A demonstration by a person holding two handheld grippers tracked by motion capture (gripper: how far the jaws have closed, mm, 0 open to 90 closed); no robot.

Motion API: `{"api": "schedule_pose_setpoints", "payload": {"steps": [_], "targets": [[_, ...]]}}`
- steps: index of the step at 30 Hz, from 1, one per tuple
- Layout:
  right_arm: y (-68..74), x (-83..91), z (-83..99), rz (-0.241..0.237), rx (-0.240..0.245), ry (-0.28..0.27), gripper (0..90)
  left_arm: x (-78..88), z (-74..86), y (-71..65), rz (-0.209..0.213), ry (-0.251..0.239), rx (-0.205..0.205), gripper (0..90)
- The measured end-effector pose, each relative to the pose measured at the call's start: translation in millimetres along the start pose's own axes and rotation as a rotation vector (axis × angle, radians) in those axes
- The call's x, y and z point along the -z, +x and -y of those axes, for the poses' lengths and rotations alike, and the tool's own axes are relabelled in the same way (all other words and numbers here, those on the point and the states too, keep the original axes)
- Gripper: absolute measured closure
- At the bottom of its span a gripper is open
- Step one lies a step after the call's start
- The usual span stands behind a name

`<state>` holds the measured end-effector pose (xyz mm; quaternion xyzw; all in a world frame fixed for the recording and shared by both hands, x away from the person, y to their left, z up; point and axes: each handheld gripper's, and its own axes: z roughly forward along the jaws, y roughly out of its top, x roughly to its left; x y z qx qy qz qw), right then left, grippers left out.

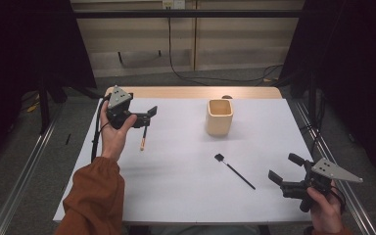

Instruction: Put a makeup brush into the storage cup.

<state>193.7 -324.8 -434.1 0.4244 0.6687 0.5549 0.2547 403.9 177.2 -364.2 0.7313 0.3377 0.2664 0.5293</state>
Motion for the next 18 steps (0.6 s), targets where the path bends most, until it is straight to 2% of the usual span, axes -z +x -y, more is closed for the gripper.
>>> {"api": "schedule_pose_setpoints", "payload": {"steps": [2,3,8,10,15,16,18], "targets": [[0.0,-0.3,0.0,0.0,-0.005,0.0,0.0,-0.2,0.4,4.7,-0.005,0.005,0.027,2.4],[0.0,-0.5,0.0,0.0,-0.006,0.0,0.0,-1.3,1.4,7.2,-0.011,0.023,0.046,2.4],[0.5,-0.5,-0.1,-0.001,0.0,0.001,0.0,-6.1,5.1,14.8,-0.022,0.09,0.083,2.4],[0.2,-0.6,0.0,-0.001,-0.001,0.002,0.0,-7.4,3.7,17.4,-0.023,0.136,0.086,2.4],[0.3,-0.8,0.1,0.0,-0.006,0.001,0.0,-11.1,-1.7,17.5,-0.003,0.197,0.08,3.1],[0.3,-0.7,0.0,-0.001,-0.004,0.001,0.0,-12.0,-3.0,17.7,0.006,0.226,0.072,3.1],[0.2,-0.6,0.1,-0.001,-0.002,0.002,0.0,-13.5,-4.1,18.1,0.008,0.252,0.07,3.1]]}}
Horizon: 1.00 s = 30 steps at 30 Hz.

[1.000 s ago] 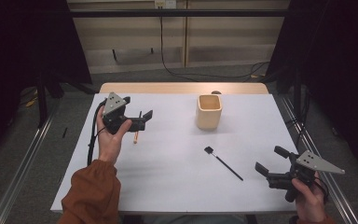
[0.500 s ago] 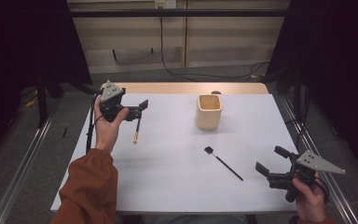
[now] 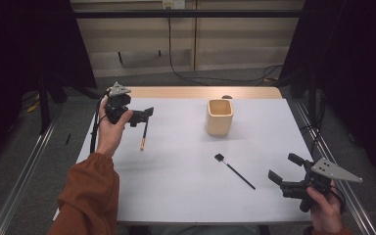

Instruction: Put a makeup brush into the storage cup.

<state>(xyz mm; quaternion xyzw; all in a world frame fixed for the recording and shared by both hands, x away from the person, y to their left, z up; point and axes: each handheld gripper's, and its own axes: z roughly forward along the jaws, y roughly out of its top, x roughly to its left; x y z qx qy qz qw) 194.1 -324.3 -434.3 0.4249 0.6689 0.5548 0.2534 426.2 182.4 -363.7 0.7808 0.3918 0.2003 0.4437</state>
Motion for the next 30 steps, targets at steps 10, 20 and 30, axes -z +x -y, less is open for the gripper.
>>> {"api": "schedule_pose_setpoints", "payload": {"steps": [10,20,30], "targets": [[0.2,-1.0,0.0,0.001,-0.003,0.004,0.0,-7.5,2.4,10.0,-0.007,0.191,0.026,3.1],[-0.5,-0.9,0.1,0.0,-0.004,0.003,0.0,-25.5,3.7,17.6,0.035,0.389,0.039,2.4],[-0.3,-0.1,0.0,-0.002,-0.004,0.003,0.2,-46.5,8.1,14.0,0.046,0.629,0.063,3.9]]}}
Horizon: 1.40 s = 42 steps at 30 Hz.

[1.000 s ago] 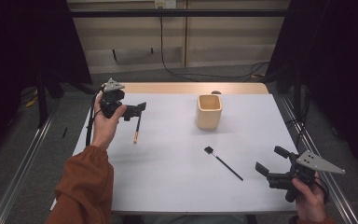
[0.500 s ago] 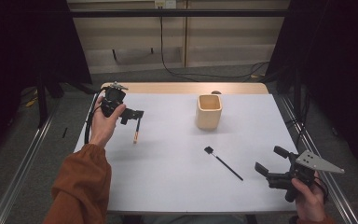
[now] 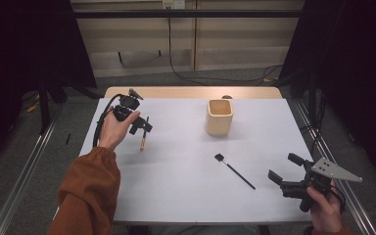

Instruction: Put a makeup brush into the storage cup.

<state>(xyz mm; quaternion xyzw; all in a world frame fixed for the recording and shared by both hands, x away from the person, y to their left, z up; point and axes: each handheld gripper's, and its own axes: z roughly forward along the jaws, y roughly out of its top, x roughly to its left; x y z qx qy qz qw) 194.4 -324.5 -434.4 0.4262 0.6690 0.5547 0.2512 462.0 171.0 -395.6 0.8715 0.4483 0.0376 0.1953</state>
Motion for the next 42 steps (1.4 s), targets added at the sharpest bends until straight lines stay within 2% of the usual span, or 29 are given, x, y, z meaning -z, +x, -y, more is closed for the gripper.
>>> {"api": "schedule_pose_setpoints", "payload": {"steps": [1,2,4,6,7,9,10,11,13,15,18,20,22,27,30,31,32,33,34,39,42], "targets": [[0.1,-0.1,0.0,0.001,0.001,0.0,0.2,-2.9,-0.3,0.2,-0.011,0.038,0.024,4.3],[0.2,-0.2,-0.1,0.0,0.001,-0.001,0.2,-4.8,-0.2,0.5,-0.016,0.056,0.028,3.9],[0.5,-0.4,-0.1,0.003,0.003,0.001,0.2,-9.4,0.2,2.3,-0.002,0.102,0.04,4.8],[0.4,-0.5,-0.1,0.001,0.005,0.0,0.2,-13.3,0.4,3.1,-0.013,0.125,0.047,4.6],[0.5,-0.4,-0.1,0.003,0.004,0.001,0.3,-16.1,0.0,3.0,-0.021,0.141,0.064,4.7],[0.4,-0.2,-0.1,0.003,0.004,0.001,0.3,-18.3,-0.8,2.9,-0.019,0.142,0.067,4.7],[0.4,0.0,-0.1,0.002,0.005,0.001,0.3,-18.8,-1.4,2.7,-0.013,0.143,0.055,4.8],[0.5,0.0,-0.1,0.003,0.005,0.001,0.3,-19.4,-1.7,1.9,-0.018,0.136,0.051,4.8],[0.6,-0.2,-0.1,0.004,0.004,0.001,0.3,-20.9,-2.7,1.8,-0.029,0.146,0.066,4.7],[0.5,-0.6,0.1,0.006,0.003,0.003,0.4,-22.9,-2.5,2.4,-0.034,0.154,0.052,5.4],[0.6,-0.5,0.1,0.008,0.005,0.003,0.4,-29.3,-2.1,3.1,-0.043,0.175,0.05,10.9],[0.5,-0.5,0.1,0.009,0.003,0.003,0.4,-32.3,-2.2,4.2,-0.035,0.169,0.049,17.8],[0.4,-0.6,0.2,0.01,0.004,0.003,0.4,-35.0,-2.4,5.0,-0.061,0.171,0.061,20.0],[0.4,-0.3,0.2,0.01,0.004,0.003,0.4,-38.4,-1.8,7.1,-0.065,0.183,0.075,35.7],[0.3,-0.7,0.2,0.008,0.003,0.004,0.4,-39.8,-1.3,4.6,-0.102,0.192,0.063,43.0],[0.2,-0.8,0.3,0.006,0.004,0.007,0.5,-39.7,-1.4,2.8,-0.124,0.192,0.083,42.9],[0.2,-0.9,0.5,0.004,0.006,0.01,0.5,-39.9,-1.8,1.3,-0.137,0.187,0.086,42.2],[0.2,-1.0,0.6,0.003,0.007,0.01,0.5,-39.7,-2.6,-0.5,-0.136,0.187,0.074,44.5],[0.3,-1.0,0.6,0.002,0.007,0.011,0.5,-39.8,-3.3,-2.3,-0.112,0.185,0.088,48.6],[0.2,-1.0,0.6,0.001,0.007,0.011,0.5,-43.6,-5.3,-6.9,-0.101,0.196,0.102,55.5],[0.3,-0.9,0.6,0.001,0.007,0.011,0.4,-47.0,-5.6,-7.4,-0.103,0.209,0.109,56.2]]}}
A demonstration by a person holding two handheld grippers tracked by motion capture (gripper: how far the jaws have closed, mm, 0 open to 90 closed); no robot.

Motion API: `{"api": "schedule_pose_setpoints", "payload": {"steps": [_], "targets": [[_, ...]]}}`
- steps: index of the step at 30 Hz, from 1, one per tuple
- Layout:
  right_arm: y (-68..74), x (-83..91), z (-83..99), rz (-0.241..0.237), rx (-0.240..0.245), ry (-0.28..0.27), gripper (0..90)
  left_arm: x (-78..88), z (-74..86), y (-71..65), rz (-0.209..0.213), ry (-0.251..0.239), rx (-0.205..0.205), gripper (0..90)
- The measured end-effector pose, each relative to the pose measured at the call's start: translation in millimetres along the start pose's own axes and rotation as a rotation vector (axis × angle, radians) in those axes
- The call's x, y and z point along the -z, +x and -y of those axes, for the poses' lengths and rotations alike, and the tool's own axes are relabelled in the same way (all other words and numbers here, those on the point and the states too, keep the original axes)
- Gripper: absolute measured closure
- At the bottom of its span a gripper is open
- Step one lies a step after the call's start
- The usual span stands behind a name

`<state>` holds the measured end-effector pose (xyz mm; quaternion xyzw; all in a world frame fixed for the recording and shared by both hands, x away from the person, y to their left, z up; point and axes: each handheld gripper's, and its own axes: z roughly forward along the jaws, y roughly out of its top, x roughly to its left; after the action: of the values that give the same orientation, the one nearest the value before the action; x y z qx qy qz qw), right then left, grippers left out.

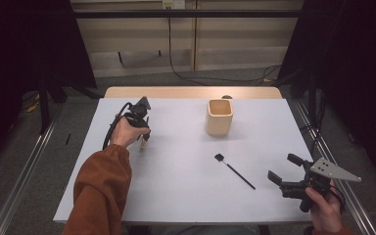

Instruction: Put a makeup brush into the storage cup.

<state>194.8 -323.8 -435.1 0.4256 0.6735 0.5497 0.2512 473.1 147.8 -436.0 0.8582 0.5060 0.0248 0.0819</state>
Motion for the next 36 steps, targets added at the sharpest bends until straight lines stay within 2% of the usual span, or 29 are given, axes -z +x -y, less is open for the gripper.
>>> {"api": "schedule_pose_setpoints", "payload": {"steps": [8,12,21,24,25,32,34,36], "targets": [[-0.2,-0.5,0.1,-0.005,-0.002,0.0,0.4,-5.4,-0.5,-1.3,0.021,0.013,0.026,66.4],[-0.7,-0.7,0.4,-0.006,0.002,0.001,0.4,-10.2,-1.7,-5.0,-0.002,0.042,0.012,68.6],[0.3,-1.0,0.3,-0.009,0.001,0.003,0.4,-12.0,-3.6,-7.3,-0.032,0.057,0.032,76.3],[0.0,-0.7,0.5,-0.01,-0.001,0.002,0.3,-12.3,-3.8,-7.5,-0.028,0.06,0.043,83.1],[-0.4,-0.8,0.7,-0.009,-0.002,0.001,0.3,-12.9,-3.8,-6.2,-0.015,0.06,0.059,84.0],[0.0,-1.0,0.9,-0.011,-0.003,0.005,0.2,-12.5,-2.7,-4.6,-0.006,0.051,0.058,84.2],[-0.4,-0.8,0.9,-0.01,-0.005,0.003,0.3,-11.6,-1.7,-3.0,0.002,0.044,0.056,84.2],[-0.6,-0.9,1.0,-0.008,-0.008,0.004,0.3,-10.9,-0.1,0.5,0.03,0.034,0.073,84.3]]}}
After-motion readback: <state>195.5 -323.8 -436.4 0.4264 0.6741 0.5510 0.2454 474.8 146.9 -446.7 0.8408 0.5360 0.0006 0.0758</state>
